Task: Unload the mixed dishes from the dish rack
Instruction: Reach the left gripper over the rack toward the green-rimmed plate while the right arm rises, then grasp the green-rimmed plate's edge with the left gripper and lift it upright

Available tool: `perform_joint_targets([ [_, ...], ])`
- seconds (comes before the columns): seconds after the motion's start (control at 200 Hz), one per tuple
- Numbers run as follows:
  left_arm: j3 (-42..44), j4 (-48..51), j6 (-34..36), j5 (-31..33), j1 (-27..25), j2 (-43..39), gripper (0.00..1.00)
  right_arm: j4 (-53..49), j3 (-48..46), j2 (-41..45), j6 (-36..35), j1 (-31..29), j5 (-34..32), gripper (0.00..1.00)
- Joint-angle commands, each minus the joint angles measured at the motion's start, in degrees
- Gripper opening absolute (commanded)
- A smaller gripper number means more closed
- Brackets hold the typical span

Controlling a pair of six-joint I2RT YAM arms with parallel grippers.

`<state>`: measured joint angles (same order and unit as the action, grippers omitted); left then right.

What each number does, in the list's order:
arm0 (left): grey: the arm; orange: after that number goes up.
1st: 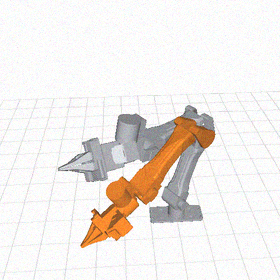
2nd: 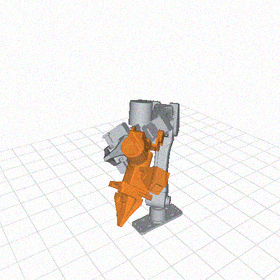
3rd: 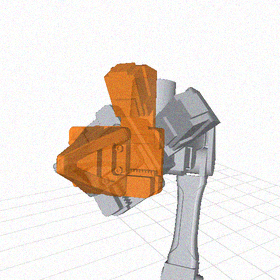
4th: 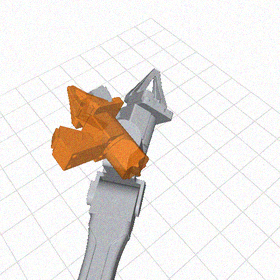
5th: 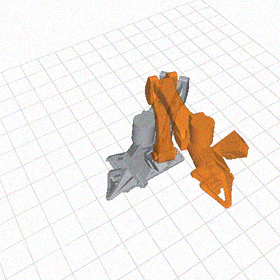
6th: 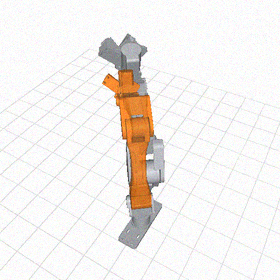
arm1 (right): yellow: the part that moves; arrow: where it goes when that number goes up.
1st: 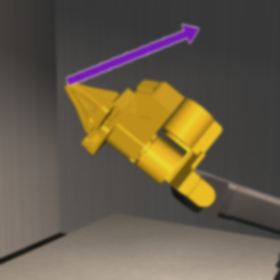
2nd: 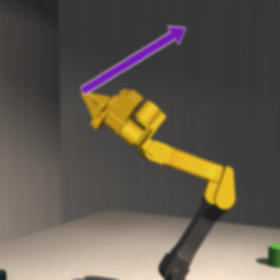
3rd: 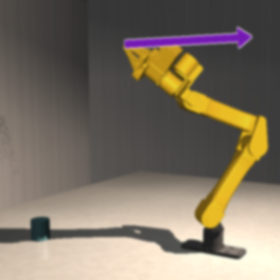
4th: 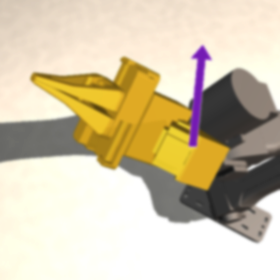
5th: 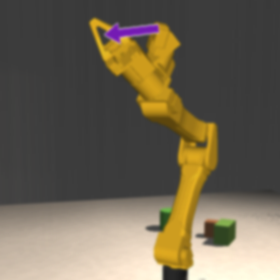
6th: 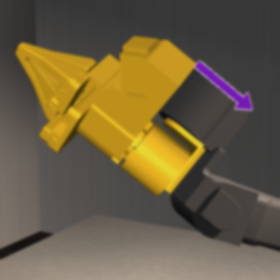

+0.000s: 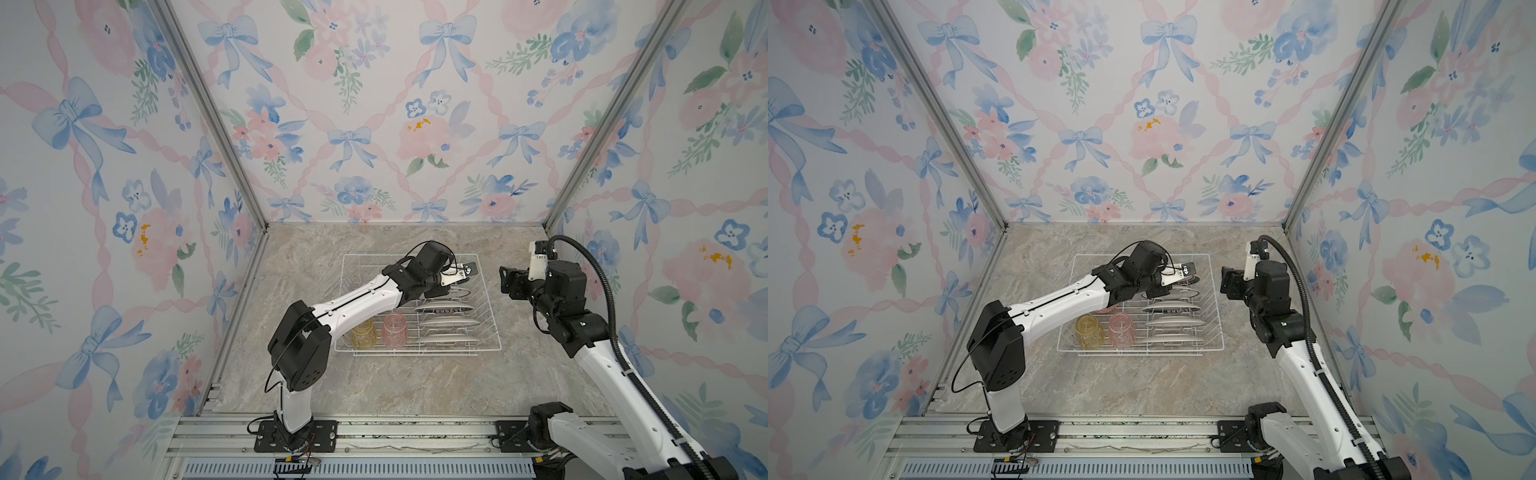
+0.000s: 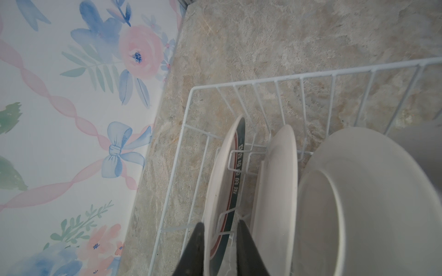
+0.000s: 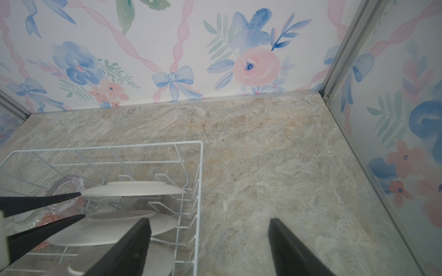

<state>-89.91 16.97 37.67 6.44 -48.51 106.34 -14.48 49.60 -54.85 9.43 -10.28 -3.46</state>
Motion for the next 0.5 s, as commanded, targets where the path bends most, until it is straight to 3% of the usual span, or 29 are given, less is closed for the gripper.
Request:
perform_joint_targets([
  [0.0, -0.07, 1.05, 1.78, 2.76, -0.04, 1.02, 0.21, -1.07, 0.33, 0.89, -0.33, -0.5, -0.81, 0.8],
  [0.495, -3.6, 0.87, 3.05, 5.86, 0.19, 5.97, 0.15, -1.88, -0.21, 2.31, -0.66, -0.44, -1.71, 0.8],
])
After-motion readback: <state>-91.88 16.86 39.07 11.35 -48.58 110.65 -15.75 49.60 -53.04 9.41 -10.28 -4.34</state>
